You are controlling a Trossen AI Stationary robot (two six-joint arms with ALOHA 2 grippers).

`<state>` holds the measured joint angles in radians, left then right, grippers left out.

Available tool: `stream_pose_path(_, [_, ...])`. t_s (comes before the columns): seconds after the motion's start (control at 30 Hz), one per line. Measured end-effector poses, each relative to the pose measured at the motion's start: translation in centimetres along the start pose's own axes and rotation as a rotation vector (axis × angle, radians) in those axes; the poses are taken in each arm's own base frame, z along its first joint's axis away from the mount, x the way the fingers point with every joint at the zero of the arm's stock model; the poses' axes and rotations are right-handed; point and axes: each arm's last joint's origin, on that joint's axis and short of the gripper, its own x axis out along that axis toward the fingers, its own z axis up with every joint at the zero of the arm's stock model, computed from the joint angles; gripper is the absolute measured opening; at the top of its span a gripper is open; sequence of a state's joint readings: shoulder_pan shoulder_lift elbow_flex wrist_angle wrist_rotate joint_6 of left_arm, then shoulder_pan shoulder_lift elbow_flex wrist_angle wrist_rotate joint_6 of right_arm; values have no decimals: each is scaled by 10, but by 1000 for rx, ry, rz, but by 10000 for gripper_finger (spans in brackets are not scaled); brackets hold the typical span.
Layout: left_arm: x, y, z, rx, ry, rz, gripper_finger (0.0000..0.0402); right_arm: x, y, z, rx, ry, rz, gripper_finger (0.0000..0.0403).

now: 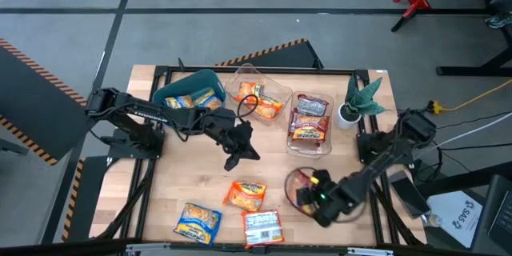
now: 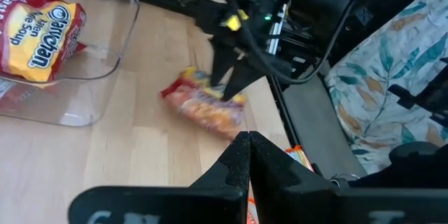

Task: Sort Maruchan noodles
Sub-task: Put the red noodle pack into the right transparent bin

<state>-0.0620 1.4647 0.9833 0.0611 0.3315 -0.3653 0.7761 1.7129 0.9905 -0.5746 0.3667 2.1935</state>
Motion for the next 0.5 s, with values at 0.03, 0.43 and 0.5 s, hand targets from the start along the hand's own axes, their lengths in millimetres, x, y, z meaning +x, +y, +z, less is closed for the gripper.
stream_pose_path(0.03, [0, 0, 0, -1, 2, 0, 0, 3, 5, 7, 2, -27, 14, 219])
stream_pose_path(0.43, [18, 11, -11, 67, 50, 38, 0, 19, 53, 56, -163, 52, 152, 218])
stream_pose_path(0.5, [30, 17, -18, 65, 64, 37, 0, 13, 53, 50, -129, 59, 178, 218])
